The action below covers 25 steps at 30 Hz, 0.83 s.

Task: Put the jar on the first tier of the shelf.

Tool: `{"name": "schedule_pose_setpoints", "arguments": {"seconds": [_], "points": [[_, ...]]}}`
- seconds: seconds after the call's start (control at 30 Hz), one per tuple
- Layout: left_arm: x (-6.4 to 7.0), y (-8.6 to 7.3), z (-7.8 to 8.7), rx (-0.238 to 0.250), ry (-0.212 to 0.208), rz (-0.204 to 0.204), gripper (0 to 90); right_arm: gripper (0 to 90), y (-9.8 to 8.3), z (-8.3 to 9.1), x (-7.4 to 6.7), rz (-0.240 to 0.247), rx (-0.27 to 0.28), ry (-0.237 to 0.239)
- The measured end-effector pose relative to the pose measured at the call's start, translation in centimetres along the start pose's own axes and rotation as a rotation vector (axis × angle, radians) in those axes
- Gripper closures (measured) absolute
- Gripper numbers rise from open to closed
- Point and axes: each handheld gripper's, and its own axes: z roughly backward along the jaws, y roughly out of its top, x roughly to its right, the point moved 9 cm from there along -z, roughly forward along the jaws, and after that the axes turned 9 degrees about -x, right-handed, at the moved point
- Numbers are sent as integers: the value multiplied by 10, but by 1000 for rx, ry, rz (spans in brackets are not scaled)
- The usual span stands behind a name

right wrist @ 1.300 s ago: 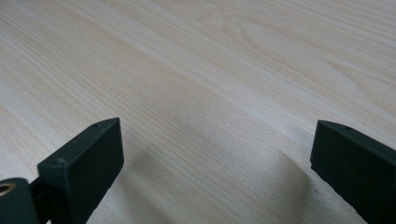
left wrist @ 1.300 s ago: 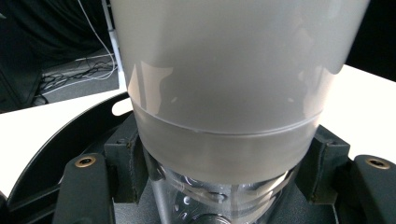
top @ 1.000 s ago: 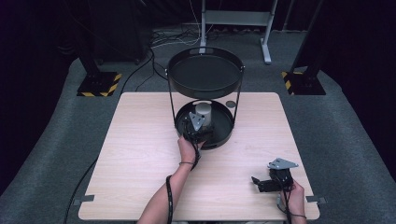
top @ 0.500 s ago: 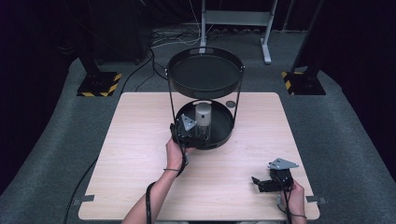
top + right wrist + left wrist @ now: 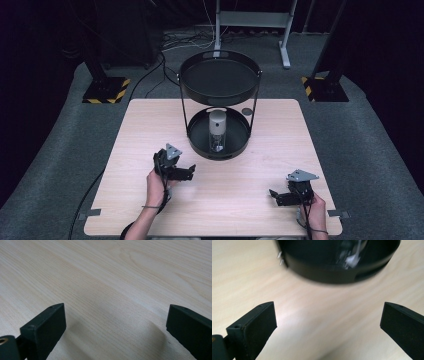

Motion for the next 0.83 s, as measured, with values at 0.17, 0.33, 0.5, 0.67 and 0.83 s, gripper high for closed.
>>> {"name": "schedule_pose_setpoints", "arguments": {"seconds": [0.17, 0.33, 0.5, 0.67, 0.83], "points": [[-9, -41, 2, -53, -31, 23, 3, 21, 0, 0, 0, -4, -2, -2], [-20, -73, 5, -86, -28, 66, 2, 21, 0, 0, 0, -1, -4, -4], [-26, -88, 4, -98, 6, 65, 1, 21, 0, -1, 0, -1, -7, -5], [-26, -90, 4, -77, 15, 65, 0, 21, 0, -1, 0, 0, -10, -8], [-26, -90, 4, -76, 15, 66, 0, 21, 0, -1, 0, 1, -10, -7]]}}
